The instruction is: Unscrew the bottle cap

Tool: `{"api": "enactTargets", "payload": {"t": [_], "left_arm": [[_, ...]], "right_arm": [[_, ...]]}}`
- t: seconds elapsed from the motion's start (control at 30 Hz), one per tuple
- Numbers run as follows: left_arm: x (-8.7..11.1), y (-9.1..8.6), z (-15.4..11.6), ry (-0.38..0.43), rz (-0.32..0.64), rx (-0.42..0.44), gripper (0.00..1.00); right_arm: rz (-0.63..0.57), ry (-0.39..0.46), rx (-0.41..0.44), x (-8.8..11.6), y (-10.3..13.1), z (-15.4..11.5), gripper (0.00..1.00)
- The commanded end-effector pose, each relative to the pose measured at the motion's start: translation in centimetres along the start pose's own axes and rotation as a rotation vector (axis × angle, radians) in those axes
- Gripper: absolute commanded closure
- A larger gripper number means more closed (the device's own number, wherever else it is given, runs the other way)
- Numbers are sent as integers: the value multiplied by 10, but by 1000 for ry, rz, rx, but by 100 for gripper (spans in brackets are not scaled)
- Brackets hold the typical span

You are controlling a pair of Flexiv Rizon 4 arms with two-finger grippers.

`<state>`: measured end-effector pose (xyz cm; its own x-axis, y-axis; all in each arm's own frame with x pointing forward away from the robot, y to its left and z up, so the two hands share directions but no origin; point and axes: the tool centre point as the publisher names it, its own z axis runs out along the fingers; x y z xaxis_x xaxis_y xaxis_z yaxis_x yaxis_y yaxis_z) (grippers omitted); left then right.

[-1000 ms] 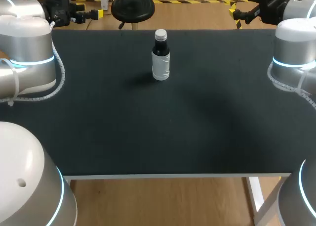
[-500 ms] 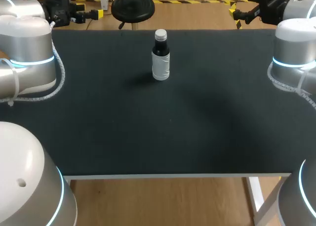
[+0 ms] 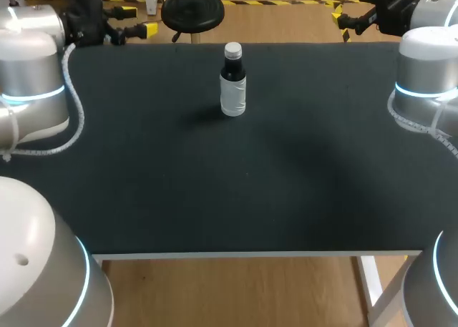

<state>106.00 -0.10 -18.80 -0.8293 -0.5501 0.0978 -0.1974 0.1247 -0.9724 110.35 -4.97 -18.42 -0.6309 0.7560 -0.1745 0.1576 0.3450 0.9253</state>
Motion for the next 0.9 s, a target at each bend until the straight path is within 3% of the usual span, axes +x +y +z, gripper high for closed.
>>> {"api": "enactTargets", "payload": {"t": [0.03, 0.37, 0.9], "left_arm": [[5, 18, 10, 230, 57, 108, 0], [30, 44, 44, 438, 106, 155, 0], [34, 61, 95, 599, 140, 132, 0]], "right_arm": [[0, 1, -2, 0, -1, 0, 0], [0, 1, -2, 0, -1, 0, 0], [0, 1, -2, 0, -1, 0, 0]]}}
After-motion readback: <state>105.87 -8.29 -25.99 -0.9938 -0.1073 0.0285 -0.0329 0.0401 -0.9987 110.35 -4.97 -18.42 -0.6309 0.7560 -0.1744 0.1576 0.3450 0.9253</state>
